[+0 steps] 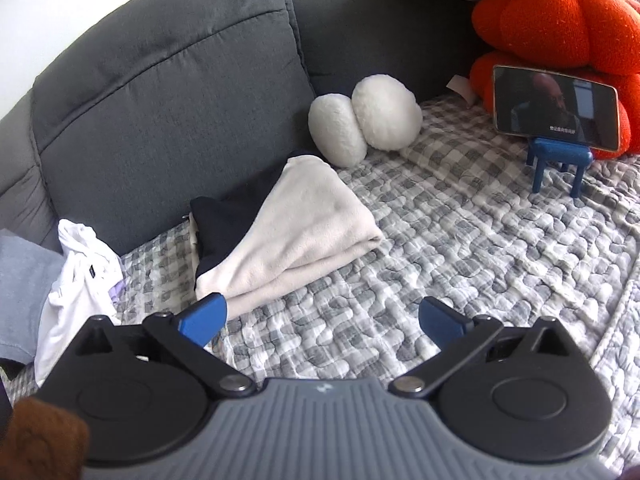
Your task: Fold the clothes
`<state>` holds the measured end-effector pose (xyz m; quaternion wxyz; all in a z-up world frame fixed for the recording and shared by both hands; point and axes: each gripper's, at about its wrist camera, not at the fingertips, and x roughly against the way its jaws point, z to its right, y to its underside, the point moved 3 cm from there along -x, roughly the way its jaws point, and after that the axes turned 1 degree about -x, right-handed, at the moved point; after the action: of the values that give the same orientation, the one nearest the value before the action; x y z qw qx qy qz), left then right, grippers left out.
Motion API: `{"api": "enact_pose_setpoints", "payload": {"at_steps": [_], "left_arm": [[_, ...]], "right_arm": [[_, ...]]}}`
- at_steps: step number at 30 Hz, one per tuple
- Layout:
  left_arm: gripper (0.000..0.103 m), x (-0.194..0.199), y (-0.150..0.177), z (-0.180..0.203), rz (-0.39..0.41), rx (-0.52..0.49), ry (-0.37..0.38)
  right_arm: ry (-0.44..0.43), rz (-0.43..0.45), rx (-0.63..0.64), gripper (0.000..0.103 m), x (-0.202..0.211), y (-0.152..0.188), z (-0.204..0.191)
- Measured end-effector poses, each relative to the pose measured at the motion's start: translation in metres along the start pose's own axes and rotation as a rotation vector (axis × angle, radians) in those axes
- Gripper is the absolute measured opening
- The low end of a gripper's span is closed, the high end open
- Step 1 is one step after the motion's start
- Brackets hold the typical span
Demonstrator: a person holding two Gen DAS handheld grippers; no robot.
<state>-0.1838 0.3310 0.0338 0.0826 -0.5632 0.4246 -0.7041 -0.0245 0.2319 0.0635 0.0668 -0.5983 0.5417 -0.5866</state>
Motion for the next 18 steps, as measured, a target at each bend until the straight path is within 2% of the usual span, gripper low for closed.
{"api": "enact_pose_setpoints", "payload": {"at_steps": [18], "left_arm": [[0.102, 0.006, -0.001, 0.011, 0.046, -0.081, -0.065]], "right_arm": [[0.041, 0.008, 0.029, 0.103, -0.002, -0.003, 0.005]]}}
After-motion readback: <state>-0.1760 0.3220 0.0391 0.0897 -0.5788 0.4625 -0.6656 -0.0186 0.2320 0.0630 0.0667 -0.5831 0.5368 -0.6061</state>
